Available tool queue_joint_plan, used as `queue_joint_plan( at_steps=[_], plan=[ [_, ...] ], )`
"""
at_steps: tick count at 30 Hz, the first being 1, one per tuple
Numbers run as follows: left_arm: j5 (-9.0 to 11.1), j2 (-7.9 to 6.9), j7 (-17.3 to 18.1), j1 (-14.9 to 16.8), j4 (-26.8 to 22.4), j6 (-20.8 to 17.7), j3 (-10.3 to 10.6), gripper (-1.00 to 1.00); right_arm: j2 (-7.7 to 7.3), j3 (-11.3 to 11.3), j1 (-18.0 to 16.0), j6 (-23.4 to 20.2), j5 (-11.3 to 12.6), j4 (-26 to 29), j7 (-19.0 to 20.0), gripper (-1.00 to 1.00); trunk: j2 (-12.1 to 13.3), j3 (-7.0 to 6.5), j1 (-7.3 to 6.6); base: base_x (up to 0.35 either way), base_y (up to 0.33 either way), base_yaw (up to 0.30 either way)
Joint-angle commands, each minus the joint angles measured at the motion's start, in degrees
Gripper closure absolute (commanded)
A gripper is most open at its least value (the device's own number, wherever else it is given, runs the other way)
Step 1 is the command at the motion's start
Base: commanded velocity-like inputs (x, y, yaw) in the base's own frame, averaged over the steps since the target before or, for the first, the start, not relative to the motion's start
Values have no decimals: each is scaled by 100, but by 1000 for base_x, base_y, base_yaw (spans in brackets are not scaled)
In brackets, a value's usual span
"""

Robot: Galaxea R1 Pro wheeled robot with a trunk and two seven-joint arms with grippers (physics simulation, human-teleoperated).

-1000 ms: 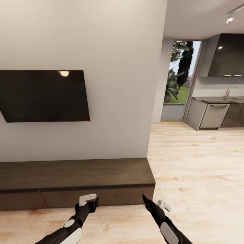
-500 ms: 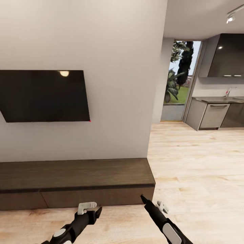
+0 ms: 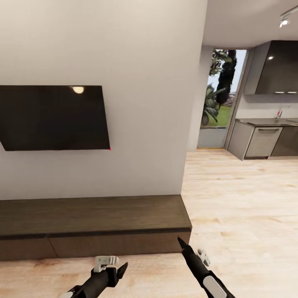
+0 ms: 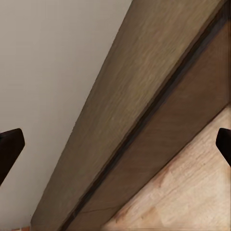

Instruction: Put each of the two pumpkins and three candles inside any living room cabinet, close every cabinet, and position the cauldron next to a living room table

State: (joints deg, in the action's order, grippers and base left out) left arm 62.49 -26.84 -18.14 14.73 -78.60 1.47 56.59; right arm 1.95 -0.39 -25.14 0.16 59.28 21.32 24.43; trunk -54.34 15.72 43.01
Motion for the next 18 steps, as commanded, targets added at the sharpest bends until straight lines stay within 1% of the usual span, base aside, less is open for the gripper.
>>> queue_joint_plan(
  at_steps=[1, 3, 4, 5, 7, 8, 11, 12, 15, 16, 18],
  plan=[
    [25, -8, 110, 9, -11, 11, 19, -100, 3, 5, -6, 2, 47, -52, 6, -100, -5, 7, 1, 47, 18, 0],
    [11, -17, 479, 11, 1, -55, 19, -100, 3, 13, -8, 0, 52, -101, -14, -100, -5, 7, 1, 27, 10, 0],
    [4, -19, 830, 11, 16, -210, 19, -100, 2, 19, -10, -3, 52, -135, -26, -100, -5, 7, 1, 15, 6, 0],
    [7, -17, 1203, 11, 45, -447, 17, -100, -1, 23, -18, -26, 51, -187, -53, -100, -5, 7, 1, 10, 4, 0],
    [8, -10, 1535, 12, 107, -711, 11, -100, -6, 25, -27, -136, 48, -245, -94, -100, -5, 7, 1, 7, 3, 0],
    [3, -5, 1821, 12, 194, -926, 8, -100, -11, 27, -33, -309, 52, -284, -117, -100, -5, 7, 1, 4, 2, 0],
    [-4, -1, 2257, 15, 335, -1128, 0, -100, -13, 25, -38, -518, 56, -303, -125, -100, -5, 7, 1, 3, 1, 0],
    [1, 1, 2545, 17, 437, -1207, -3, -100, -12, 24, -40, -597, 56, -308, -126, -100, -5, 7, 1, 1, 1, 0],
    [7, -1, 2963, 19, 622, -1291, -11, -100, -14, 29, -43, -677, 55, -312, -135, -100, -5, 7, 1, 0, 0, 0],
    [7, -1, 2963, 19, 622, -1291, -11, -100, -14, 29, -43, -677, 55, -312, -135, -100, -5, 7, 1, 0, 0, 0],
    [5, 5, 3110, 20, 702, -1312, -14, -100, -13, 55, -43, -702, 58, -305, -150, -100, -5, 7, 1, 0, 0, 0]
  ],
)
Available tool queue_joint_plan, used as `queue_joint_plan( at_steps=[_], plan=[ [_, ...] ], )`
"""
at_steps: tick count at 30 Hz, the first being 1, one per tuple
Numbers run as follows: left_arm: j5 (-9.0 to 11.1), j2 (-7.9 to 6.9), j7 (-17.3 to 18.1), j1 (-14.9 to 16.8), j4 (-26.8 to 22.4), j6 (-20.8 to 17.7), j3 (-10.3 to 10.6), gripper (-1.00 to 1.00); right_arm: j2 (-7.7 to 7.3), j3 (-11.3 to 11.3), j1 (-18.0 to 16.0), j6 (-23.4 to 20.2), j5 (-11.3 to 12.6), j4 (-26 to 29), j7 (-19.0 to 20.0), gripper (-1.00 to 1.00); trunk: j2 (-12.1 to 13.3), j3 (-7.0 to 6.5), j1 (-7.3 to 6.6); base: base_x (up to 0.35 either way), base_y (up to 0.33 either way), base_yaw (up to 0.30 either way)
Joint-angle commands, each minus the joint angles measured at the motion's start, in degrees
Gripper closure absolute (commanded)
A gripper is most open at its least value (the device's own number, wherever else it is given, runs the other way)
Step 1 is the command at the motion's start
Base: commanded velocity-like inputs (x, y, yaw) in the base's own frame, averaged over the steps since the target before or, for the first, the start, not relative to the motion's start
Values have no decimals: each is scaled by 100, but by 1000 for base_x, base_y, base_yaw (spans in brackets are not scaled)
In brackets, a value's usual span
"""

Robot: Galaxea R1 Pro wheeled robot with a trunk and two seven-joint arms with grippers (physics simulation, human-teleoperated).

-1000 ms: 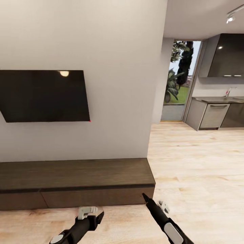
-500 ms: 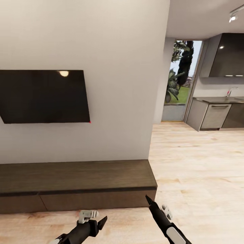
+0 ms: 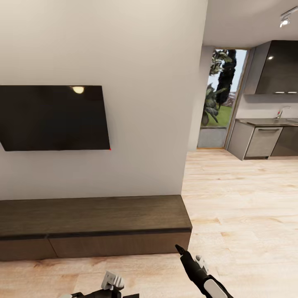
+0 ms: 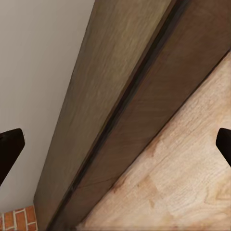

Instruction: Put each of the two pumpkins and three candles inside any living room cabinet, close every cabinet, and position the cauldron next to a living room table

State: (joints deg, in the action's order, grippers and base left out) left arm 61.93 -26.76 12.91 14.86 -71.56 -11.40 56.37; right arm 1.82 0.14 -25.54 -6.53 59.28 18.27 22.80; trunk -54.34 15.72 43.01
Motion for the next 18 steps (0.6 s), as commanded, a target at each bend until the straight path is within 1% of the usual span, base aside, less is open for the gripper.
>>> queue_joint_plan(
  at_steps=[1, 5, 8, 13, 18],
  plan=[
    [59, -2, 36, 7, 18, -29, 8, -100, 2, 16, -4, -38, 60, 2, 6, -100, -6, 7, 1, 0, 0, 0],
    [63, 3, 130, 8, 81, -27, 7, -100, 10, 225, -4, -59, 62, 14, -31, -100, -6, 7, 1, 0, 0, 0],
    [60, 7, 142, 8, 91, -7, 6, -100, 7, 281, -8, -64, 59, 18, -41, -100, -6, 7, 1, 0, 0, 0],
    [56, 22, 138, 8, 115, 19, 6, -100, 4, 317, -12, -58, 48, 30, -42, -100, -6, 7, 1, 4, 0, 0],
    [66, 35, 150, 8, 130, 42, 0, -100, 6, 321, -13, -40, 47, 35, -40, -100, -6, 7, 1, 92, 0, 0]
  ],
)
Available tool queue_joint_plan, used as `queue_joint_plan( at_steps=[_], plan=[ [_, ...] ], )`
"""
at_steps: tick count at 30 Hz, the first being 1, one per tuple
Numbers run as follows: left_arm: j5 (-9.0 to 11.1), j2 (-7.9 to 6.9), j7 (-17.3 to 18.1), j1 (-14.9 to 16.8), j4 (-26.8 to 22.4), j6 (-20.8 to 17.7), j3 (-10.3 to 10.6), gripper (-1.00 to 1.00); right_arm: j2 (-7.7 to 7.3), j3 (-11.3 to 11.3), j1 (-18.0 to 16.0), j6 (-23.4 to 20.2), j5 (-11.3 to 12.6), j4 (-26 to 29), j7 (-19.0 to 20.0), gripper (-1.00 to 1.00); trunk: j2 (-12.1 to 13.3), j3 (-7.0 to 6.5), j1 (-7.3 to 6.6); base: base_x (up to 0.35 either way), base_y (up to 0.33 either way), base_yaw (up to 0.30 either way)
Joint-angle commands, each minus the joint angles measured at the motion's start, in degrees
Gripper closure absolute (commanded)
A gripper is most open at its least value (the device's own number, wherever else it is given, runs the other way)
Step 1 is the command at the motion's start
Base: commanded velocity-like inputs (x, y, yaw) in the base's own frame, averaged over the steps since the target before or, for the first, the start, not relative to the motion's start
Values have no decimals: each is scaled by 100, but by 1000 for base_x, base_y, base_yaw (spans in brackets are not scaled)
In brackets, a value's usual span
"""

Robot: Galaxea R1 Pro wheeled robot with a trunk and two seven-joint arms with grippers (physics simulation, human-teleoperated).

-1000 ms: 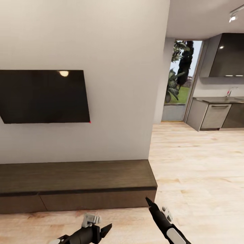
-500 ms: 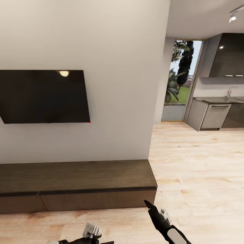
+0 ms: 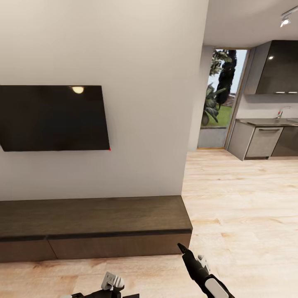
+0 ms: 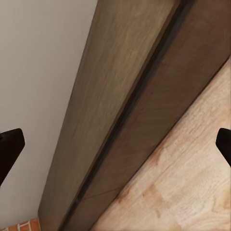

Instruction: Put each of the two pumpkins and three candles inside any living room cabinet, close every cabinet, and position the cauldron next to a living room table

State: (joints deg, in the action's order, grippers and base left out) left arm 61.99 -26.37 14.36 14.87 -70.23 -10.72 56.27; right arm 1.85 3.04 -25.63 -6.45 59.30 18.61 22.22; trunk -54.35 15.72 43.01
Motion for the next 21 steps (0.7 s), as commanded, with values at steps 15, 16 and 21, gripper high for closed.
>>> queue_joint_plan(
  at_steps=[15, 16, 21],
  plan=[
    [61, 9, 170, 41, -14, 133, -2, -100, 0, 14, 4, 185, 2, 1, 77, -100, -5, 7, 2, 17, 0, 0],
    [60, 9, 174, 42, -15, 142, -2, -100, 0, 15, 4, 200, 2, -2, 66, -100, -5, 7, 2, 0, 0, 0],
    [53, 9, 174, 42, -10, 156, -2, -100, 1, 10, 5, 224, 2, -4, 50, -100, -5, 7, 2, 1, 0, 0]
  ],
)
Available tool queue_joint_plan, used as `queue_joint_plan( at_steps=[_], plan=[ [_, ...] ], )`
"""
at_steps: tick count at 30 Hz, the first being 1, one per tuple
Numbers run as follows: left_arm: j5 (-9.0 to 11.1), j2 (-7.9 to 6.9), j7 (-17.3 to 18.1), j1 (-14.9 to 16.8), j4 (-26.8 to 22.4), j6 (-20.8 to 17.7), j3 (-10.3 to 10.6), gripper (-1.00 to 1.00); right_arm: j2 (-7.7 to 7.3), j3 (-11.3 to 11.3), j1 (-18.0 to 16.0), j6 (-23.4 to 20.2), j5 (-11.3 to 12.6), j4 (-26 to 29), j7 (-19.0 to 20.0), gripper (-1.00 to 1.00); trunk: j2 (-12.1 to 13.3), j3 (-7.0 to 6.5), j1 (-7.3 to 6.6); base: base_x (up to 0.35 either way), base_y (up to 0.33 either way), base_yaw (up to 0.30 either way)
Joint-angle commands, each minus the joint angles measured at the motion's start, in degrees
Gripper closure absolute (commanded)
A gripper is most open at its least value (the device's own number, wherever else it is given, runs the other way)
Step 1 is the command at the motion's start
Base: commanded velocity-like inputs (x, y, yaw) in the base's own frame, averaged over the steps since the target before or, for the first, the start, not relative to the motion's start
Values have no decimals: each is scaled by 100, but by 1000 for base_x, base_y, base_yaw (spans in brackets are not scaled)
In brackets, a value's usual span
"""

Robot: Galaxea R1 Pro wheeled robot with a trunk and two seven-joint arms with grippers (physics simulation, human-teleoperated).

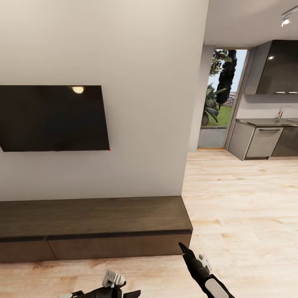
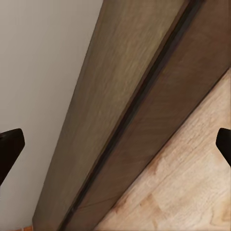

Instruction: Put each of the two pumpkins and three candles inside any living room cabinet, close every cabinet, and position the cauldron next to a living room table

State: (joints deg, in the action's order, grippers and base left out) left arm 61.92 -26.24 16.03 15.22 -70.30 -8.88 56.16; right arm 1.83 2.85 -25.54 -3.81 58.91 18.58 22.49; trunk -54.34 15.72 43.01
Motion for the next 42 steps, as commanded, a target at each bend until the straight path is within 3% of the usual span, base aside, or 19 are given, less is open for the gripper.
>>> queue_joint_plan(
  at_steps=[1, 18, 42],
  plan=[
    [59, -4, 6, 7, 1, -26, 9, -100, 6, 30, -3, -34, 42, -2, 21, -100, -5, 7, 1, 63, 0, 0],
    [47, -4, -32, 7, 7, -23, 9, -100, 10, 24, -3, -26, 42, -4, 19, -100, -5, 7, 1, 254, -6, 0],
    [41, -4, -46, 7, 26, -26, 15, -100, 4, -1, -3, -30, 42, -4, 19, -100, -5, -34, 1, 90, 17, 85]
  ],
)
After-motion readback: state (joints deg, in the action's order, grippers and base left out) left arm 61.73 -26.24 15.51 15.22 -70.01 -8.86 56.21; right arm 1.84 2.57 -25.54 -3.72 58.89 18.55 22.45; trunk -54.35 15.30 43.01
